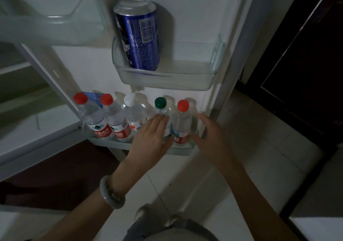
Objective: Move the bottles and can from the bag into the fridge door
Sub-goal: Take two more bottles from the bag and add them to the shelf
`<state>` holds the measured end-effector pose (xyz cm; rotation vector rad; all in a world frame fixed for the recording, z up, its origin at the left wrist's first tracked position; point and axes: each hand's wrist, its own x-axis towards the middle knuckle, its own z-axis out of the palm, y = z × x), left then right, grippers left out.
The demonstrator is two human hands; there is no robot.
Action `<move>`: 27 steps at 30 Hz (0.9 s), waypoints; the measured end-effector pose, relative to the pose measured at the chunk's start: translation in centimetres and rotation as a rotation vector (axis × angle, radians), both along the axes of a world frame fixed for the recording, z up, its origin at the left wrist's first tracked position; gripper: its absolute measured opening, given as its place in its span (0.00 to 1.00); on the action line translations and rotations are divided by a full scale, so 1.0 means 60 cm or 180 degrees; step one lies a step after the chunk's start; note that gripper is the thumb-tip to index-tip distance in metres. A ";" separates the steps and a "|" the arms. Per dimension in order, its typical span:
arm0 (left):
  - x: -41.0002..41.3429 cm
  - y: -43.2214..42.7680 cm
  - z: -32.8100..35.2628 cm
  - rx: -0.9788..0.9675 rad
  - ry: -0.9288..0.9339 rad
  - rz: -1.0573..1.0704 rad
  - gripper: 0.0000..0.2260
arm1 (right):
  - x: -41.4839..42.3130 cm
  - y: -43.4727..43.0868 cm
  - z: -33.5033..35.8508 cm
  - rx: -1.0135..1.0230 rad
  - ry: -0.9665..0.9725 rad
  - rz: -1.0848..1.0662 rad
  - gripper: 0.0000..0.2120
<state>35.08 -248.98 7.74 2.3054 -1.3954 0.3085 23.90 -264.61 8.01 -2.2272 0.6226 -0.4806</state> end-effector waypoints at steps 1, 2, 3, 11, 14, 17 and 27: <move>-0.007 -0.003 -0.003 0.0062 -0.0030 -0.0157 0.22 | -0.012 -0.007 0.001 -0.0036 0.0016 -0.0080 0.23; -0.017 -0.008 -0.006 0.0161 -0.0008 -0.0297 0.20 | -0.022 -0.013 0.000 -0.0079 0.0022 -0.0168 0.22; -0.030 -0.016 -0.008 0.0296 0.0073 -0.0423 0.18 | -0.030 -0.019 -0.002 -0.0117 0.0010 -0.0232 0.22; -0.086 -0.083 -0.089 0.1600 -0.0181 -0.0586 0.25 | -0.077 -0.003 -0.013 -0.0283 0.0207 -0.0142 0.24; -0.102 -0.093 -0.110 0.1674 -0.0189 -0.0580 0.25 | -0.090 0.009 -0.010 -0.0282 0.0244 -0.0147 0.23; -0.107 -0.091 -0.123 0.1584 0.0053 -0.0552 0.26 | -0.104 0.023 -0.006 -0.0253 0.0162 -0.0162 0.23; -0.128 -0.006 -0.106 0.1161 0.0906 -0.0578 0.31 | -0.144 0.102 0.013 -0.0470 0.0272 -0.0387 0.24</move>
